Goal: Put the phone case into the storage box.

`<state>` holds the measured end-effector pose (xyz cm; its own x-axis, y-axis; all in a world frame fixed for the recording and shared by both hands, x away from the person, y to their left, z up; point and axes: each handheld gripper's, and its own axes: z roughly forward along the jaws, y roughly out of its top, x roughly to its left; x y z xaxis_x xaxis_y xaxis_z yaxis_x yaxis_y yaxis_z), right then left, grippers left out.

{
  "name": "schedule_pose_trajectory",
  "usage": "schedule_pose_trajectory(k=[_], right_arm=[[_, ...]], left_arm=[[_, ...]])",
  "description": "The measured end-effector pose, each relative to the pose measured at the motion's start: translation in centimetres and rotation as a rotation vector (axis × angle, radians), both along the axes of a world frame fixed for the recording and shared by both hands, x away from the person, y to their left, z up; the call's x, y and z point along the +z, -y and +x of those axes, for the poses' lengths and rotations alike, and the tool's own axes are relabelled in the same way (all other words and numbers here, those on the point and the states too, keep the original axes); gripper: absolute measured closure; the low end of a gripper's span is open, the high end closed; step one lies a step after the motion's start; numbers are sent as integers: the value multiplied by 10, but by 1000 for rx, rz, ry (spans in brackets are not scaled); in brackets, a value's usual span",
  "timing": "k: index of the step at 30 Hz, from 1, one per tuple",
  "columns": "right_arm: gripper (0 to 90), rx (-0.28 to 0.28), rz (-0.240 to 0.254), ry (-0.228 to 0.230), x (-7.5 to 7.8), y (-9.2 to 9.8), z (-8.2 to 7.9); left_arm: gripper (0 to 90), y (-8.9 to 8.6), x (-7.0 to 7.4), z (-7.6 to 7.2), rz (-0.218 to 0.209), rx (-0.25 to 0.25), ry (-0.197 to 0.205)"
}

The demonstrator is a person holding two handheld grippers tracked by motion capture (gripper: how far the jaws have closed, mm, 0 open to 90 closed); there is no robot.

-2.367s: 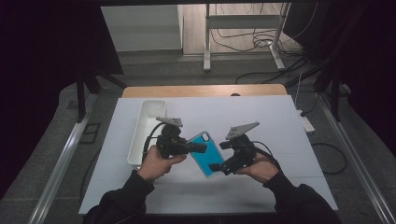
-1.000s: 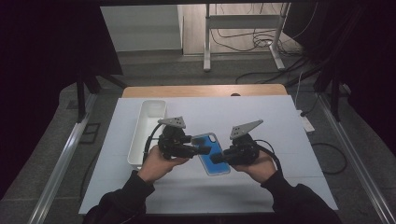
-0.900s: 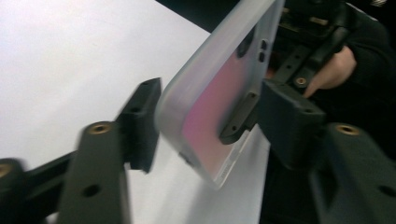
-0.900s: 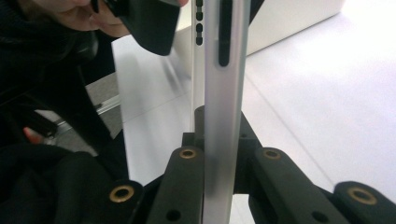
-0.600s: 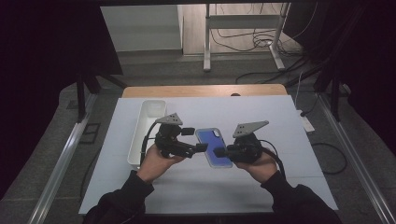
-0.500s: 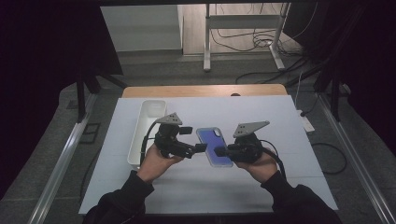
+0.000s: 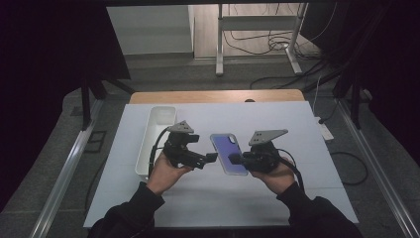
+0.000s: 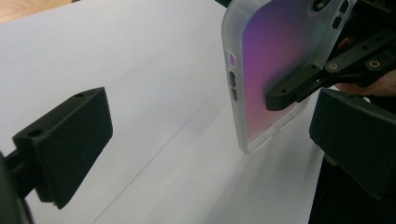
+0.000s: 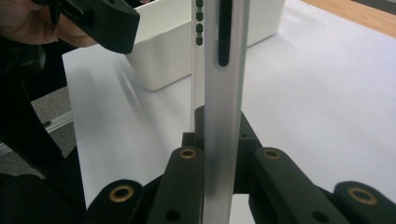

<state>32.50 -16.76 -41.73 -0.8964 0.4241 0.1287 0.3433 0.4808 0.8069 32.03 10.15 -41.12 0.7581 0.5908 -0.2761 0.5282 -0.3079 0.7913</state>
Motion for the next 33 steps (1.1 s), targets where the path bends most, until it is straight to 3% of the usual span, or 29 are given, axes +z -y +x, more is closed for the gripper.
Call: schedule_pose_trajectory(k=[4, 7, 9, 10, 16, 20, 27, 33], right_arm=[[852, -6, 2, 8, 0, -1, -1], [852, -8, 1, 13, 0, -2, -2], [852, -10, -2, 15, -1, -3, -3], [852, -10, -2, 15, -1, -3, -3], [852, -5, 0, 24, -1, -7, -6], [852, -9, -11, 38, -1, -8, -7], [843, 4, -53, 58, -5, -13, -10], [740, 25, -84, 34, -10, -18, -10]], left_arm=[[64, 3, 1, -2, 31, 0, 12], [249, 6, 1, -5, 47, -28, 15], [411, 6, 1, -6, 42, -35, 8], [411, 6, 1, -6, 38, -40, 3], [676, 4, 2, -6, 18, -33, -18], [801, 1, 2, -4, -10, -44, -40], [855, -3, 1, -3, -49, -36, -76], [881, 1, 0, -5, -34, -23, -57]])
